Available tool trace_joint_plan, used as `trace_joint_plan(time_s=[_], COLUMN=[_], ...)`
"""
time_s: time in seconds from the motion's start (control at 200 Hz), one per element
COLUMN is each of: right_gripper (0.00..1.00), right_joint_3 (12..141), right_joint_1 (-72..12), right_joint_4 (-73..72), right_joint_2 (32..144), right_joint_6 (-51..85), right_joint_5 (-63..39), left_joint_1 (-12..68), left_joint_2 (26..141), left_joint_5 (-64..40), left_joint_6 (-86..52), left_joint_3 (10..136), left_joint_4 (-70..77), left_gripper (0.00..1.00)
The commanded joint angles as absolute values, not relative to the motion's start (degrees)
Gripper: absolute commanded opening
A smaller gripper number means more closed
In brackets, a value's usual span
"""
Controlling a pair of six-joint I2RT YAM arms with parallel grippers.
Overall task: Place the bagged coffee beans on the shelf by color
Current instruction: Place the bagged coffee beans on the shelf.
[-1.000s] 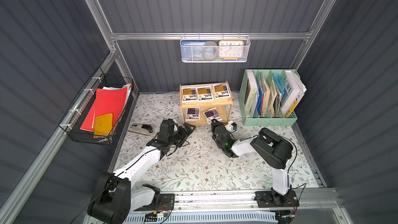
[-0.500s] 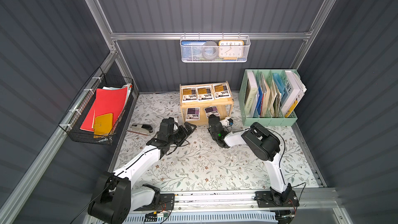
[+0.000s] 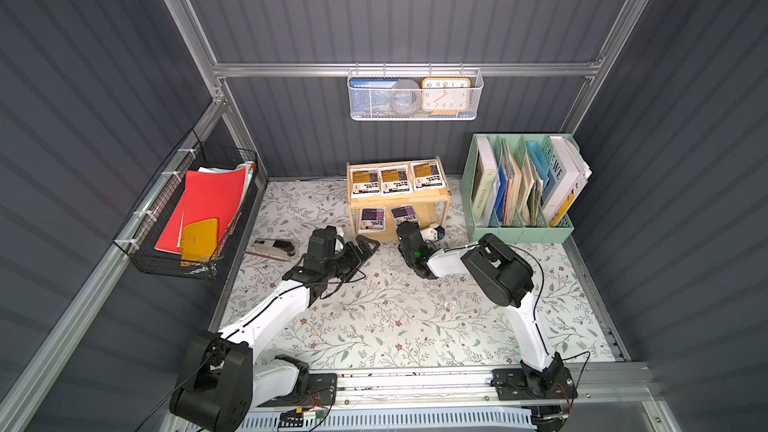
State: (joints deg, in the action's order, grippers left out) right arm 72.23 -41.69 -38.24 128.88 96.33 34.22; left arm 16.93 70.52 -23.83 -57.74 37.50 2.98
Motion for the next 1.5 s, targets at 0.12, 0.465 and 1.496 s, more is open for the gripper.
trace_joint_plan(time_s=[0.12,0.465,1.496], right_gripper=[0.14,0.53,0.85], right_joint_3=[75.4,74.6,54.6], right_joint_1=[-41.0,-41.1,-44.8], right_joint_4=[-33.9,-32.9,-32.1], right_joint_2=[130.7,129.3,111.1], right_joint_6=[95.2,93.3,88.8], right_joint_5=[32.3,29.9,23.5], left_joint_1=[16.7,16.6,16.6], left_joint_2=[70.2,69.6,65.1], left_joint_5=[-24.4,-24.1,-17.4], left_joint_6=[-56.3,-56.7,-55.0], left_joint_3=[37.3,37.0,36.7], left_joint_4=[3.6,3.5,-0.2], left_gripper=[1.0,1.0,1.0])
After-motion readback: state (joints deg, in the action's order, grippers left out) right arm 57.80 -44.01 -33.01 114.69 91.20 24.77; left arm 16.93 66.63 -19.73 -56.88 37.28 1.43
